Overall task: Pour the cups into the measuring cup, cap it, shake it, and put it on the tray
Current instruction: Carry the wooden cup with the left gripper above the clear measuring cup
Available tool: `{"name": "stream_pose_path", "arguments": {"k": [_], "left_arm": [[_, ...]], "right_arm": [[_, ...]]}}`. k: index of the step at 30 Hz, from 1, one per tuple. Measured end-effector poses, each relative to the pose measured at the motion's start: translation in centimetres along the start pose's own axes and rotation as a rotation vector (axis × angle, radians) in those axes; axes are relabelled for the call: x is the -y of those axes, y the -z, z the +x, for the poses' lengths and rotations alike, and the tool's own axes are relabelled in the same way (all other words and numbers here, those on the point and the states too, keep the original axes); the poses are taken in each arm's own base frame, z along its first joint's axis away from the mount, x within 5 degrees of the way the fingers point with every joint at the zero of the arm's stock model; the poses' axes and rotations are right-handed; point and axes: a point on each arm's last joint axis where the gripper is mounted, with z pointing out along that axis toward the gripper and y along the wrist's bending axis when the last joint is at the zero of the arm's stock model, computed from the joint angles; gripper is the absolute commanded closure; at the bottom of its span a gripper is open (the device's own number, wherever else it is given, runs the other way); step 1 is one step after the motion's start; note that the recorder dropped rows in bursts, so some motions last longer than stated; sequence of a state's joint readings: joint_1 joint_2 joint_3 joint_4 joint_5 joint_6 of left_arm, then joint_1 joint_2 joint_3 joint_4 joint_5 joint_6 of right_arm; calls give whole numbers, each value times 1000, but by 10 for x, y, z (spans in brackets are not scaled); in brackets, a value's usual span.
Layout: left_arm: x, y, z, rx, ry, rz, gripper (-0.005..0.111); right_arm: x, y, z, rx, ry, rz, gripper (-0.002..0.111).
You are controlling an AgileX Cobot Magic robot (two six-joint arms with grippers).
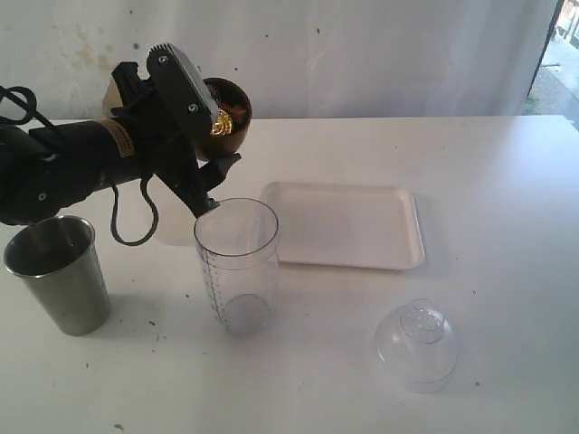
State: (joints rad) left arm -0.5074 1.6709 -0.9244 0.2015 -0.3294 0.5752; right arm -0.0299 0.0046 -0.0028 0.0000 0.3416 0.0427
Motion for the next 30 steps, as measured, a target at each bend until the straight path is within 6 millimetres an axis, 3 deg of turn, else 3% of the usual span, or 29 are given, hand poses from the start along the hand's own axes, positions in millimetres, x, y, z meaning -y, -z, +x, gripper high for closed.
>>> {"name": "stream_pose_path", "arguments": {"k": [11, 22, 30], "left_arm": [[0, 0, 0, -1, -207, 2, 107], [-1, 2, -1, -2, -250, 5, 107], [-12, 21, -14, 12, -260, -21, 107]], "right_arm": [[0, 0, 0, 0, 0, 0, 108], [0, 0, 0, 0, 0, 0, 108], [0, 0, 0, 0, 2, -7, 108]]}}
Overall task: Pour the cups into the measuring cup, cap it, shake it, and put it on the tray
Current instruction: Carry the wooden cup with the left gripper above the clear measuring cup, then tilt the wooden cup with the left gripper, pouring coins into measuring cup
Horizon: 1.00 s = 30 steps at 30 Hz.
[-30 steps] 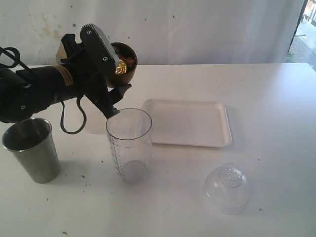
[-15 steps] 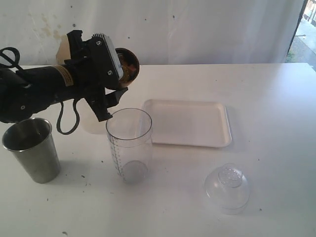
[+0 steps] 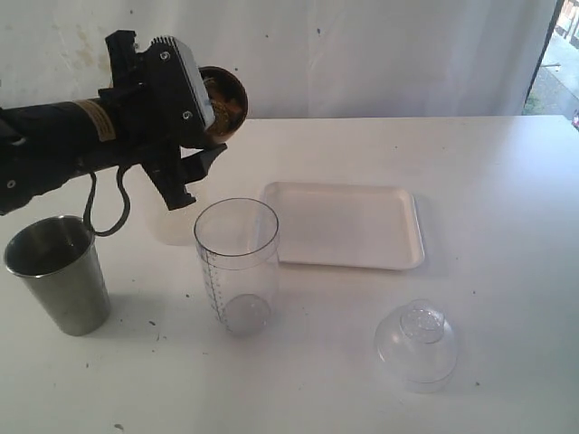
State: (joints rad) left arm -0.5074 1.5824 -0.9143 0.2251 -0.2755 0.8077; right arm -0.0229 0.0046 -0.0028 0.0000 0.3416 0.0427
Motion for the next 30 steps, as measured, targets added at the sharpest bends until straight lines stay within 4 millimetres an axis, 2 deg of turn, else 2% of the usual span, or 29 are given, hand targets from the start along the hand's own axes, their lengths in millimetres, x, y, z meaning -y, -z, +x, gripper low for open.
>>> {"name": "stream_pose_path", "arguments": {"k": [9, 13, 22, 30], "left_arm": [[24, 8, 9, 1, -166, 100, 107], [24, 8, 8, 16, -205, 92, 107], [19, 8, 2, 80, -508, 30, 107], [20, 8, 2, 84, -704, 23, 107]], "right_arm": [[0, 0, 0, 0, 1, -4, 108], [0, 0, 0, 0, 1, -4, 108], [0, 0, 0, 0, 1, -4, 108], [0, 0, 0, 0, 1, -4, 108]]}}
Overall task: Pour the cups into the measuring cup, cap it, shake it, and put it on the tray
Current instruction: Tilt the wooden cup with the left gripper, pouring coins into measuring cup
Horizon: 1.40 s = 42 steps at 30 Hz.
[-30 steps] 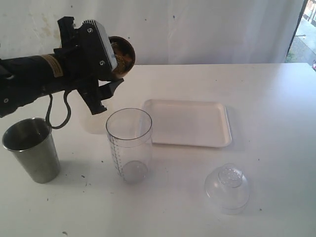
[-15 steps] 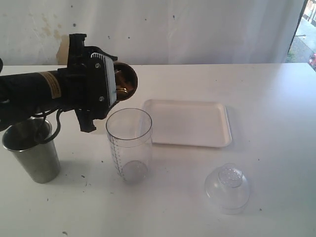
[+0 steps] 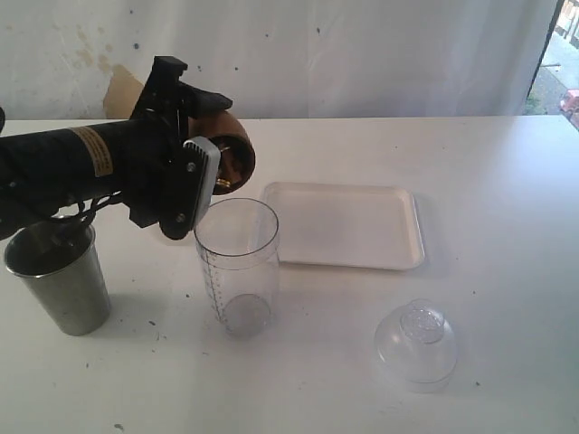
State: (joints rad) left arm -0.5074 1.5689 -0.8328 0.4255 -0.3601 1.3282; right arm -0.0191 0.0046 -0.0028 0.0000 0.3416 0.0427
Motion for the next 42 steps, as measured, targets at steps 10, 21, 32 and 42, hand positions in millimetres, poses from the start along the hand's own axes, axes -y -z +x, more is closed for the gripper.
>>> {"name": "stream_pose_path", "arguments": {"k": [10, 21, 32, 42], "left_arm": [[0, 0, -2, 22, -125, -1, 107], [1, 0, -4, 47, -192, 3, 107], [-4, 0, -6, 63, -320, -60, 107], [-7, 1, -9, 76, -430, -96, 107]], "right_arm": [[0, 0, 0, 0, 0, 0, 108], [0, 0, 0, 0, 0, 0, 108], [0, 0, 0, 0, 0, 0, 108], [0, 0, 0, 0, 0, 0, 108]]}}
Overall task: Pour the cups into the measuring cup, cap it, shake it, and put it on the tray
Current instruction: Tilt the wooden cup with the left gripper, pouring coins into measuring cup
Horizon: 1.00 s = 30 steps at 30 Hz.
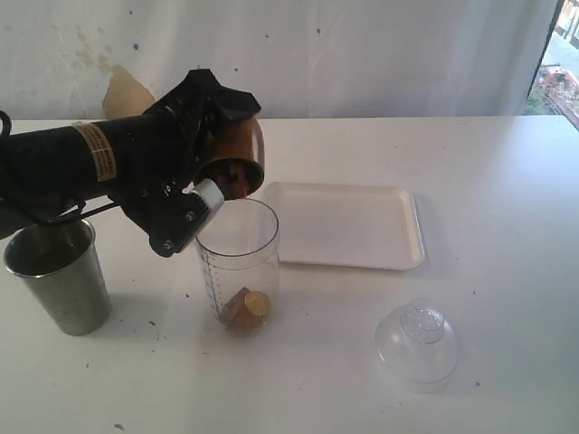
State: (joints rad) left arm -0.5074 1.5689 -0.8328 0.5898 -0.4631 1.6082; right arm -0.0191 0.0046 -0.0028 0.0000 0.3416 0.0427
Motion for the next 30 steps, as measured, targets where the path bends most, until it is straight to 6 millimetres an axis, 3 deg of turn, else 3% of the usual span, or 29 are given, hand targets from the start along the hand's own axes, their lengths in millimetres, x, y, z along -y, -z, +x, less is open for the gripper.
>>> {"name": "stream_pose_path", "arguments": {"k": [30], "left_arm": [[2, 0, -3, 33, -318, 21, 107]], "right_arm": [[0, 0, 0, 0, 0, 0, 108]]}}
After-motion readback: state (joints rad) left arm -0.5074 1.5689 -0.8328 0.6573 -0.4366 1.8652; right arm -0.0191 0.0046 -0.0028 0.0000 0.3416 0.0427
